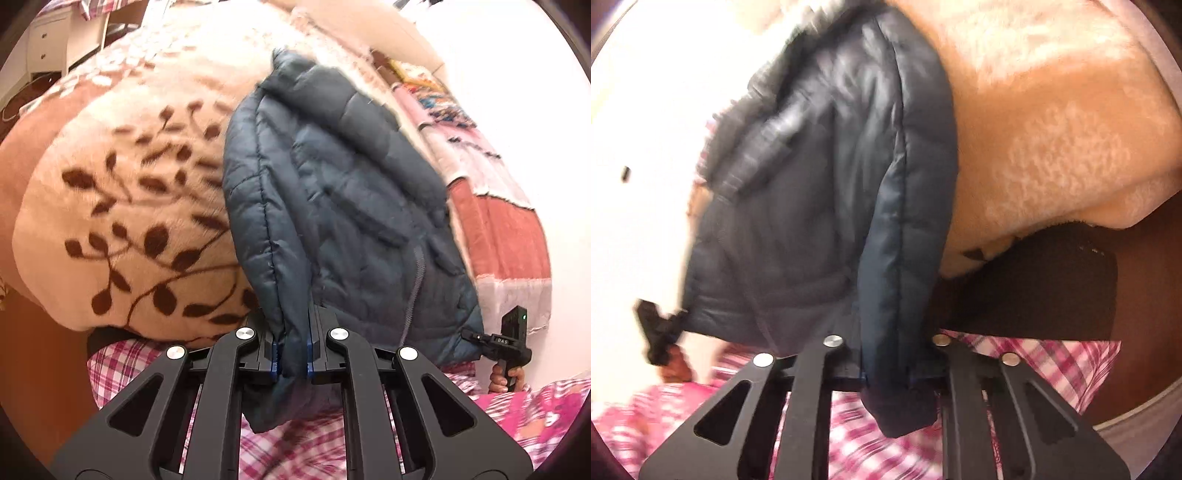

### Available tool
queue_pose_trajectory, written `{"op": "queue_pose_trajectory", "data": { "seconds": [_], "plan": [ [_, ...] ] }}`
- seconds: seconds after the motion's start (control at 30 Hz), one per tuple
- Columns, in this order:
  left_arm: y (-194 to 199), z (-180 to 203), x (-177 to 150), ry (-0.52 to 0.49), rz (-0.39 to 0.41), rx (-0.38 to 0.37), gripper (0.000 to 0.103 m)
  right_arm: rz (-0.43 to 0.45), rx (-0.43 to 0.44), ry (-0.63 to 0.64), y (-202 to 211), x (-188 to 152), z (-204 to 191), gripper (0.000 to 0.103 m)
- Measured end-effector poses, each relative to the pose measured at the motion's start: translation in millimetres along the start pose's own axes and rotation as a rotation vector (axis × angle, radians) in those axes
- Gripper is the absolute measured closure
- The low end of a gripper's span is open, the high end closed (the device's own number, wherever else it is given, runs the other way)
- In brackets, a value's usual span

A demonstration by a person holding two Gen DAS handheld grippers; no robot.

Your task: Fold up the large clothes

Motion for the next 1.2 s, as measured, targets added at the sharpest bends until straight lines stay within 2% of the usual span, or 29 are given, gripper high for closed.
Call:
{"op": "queue_pose_trajectory", "data": {
  "seconds": [0.13,0.33,0.5,0.67,0.87,1.03,1.2],
  "plan": [
    [31,21,19,-0.048,0.094,-0.046,0.094,0.132,0.13,0.005,41,8,-18,0.09],
    [77,49,39,-0.116,0.227,-0.102,0.094,0.267,0.233,0.024,86,20,-40,0.09],
    [102,59,33,-0.153,0.265,-0.132,0.094,0.315,0.257,0.045,103,14,-51,0.09],
    [126,56,12,-0.16,0.287,-0.162,0.094,0.355,0.268,0.064,123,5,-61,0.09],
    [156,57,-7,-0.178,0.329,-0.193,0.094,0.41,0.301,0.072,148,-24,-76,0.09],
    [183,66,-11,-0.203,0.387,-0.247,0.094,0.48,0.355,0.089,178,-39,-91,0.09],
    [197,72,2,-0.183,0.445,-0.294,0.094,0.544,0.415,0.126,205,-33,-107,0.09]
  ]
}}
Point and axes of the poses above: each gripper's, at about its wrist camera, not at the fingertips, and y roughly against the way its jaws point, z to its right, x to its top, the point moved 3 cm from there along -y, roughly the way its jaws point
